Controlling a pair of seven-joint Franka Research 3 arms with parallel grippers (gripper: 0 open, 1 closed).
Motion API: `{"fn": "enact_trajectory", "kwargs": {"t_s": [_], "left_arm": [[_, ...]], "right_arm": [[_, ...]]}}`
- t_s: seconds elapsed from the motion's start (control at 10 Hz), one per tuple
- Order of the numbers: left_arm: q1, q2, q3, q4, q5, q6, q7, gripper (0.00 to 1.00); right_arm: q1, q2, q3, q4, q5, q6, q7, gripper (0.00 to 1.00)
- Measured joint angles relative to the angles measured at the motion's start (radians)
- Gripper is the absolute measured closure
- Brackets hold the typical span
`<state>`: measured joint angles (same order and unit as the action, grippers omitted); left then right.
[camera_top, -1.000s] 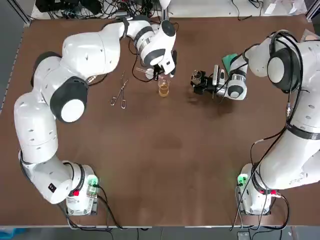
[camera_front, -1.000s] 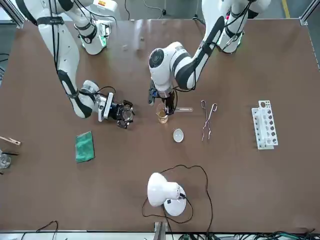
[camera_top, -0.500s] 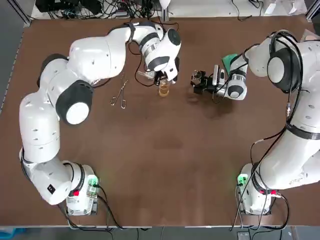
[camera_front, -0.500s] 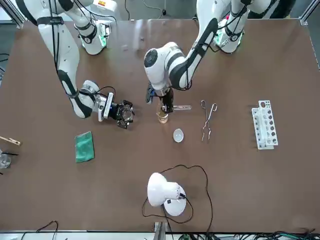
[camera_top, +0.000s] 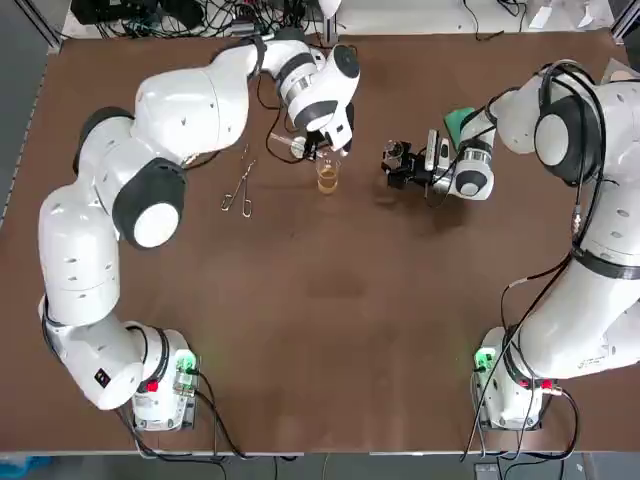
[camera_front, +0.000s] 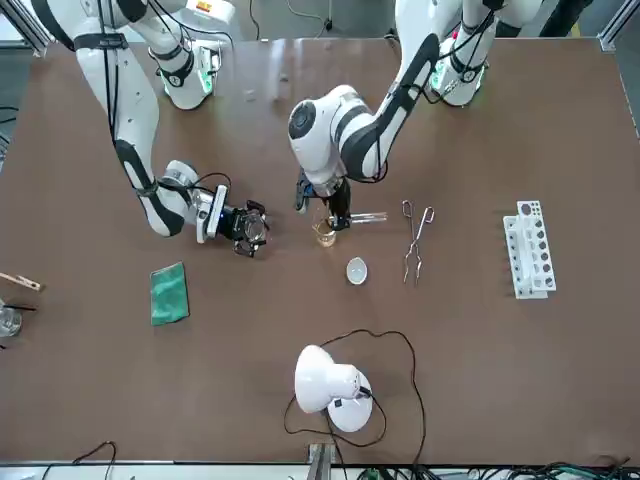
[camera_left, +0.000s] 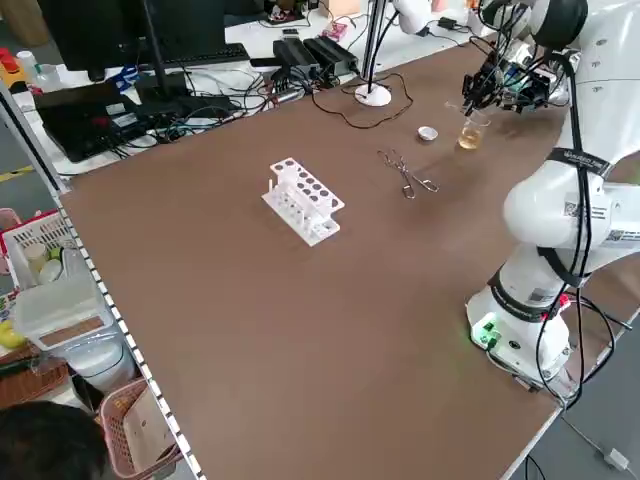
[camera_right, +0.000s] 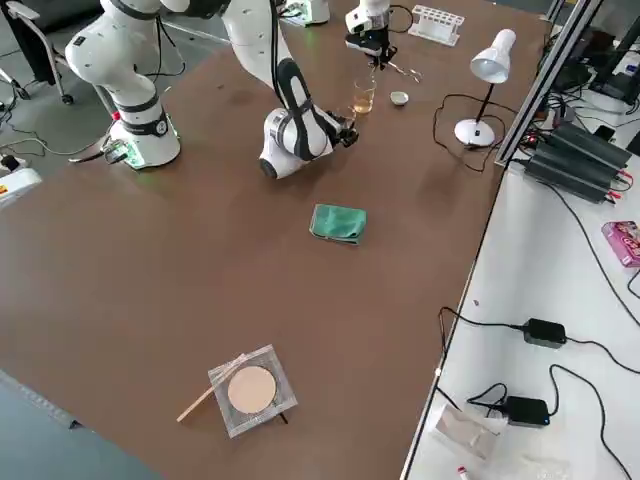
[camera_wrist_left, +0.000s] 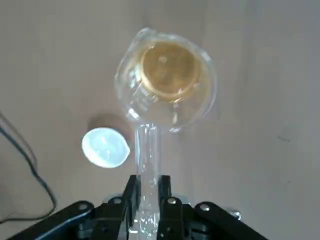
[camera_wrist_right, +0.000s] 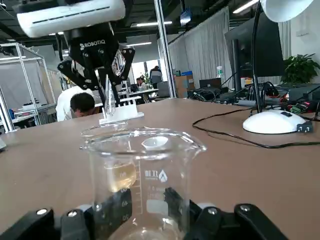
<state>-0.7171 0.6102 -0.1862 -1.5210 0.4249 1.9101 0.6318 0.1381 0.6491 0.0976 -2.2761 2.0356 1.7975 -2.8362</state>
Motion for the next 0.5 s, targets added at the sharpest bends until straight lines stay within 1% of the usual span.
{"fn": "enact_trajectory", "kwargs": {"t_s": [0.1,0.5], "left_arm": [[-0.006,0.001,0.003,0.007,0.0,-0.018,0.0,0.79],[-0.075,0.024,0.053,0.038,0.003,-0.065,-0.001,0.79]], "right_arm": [[0.0,0.0,0.0,0.0,0.0,0.0,0.0,0.62],[0.0,0.0,0.0,0.0,0.0,0.0,0.0,0.62]]}}
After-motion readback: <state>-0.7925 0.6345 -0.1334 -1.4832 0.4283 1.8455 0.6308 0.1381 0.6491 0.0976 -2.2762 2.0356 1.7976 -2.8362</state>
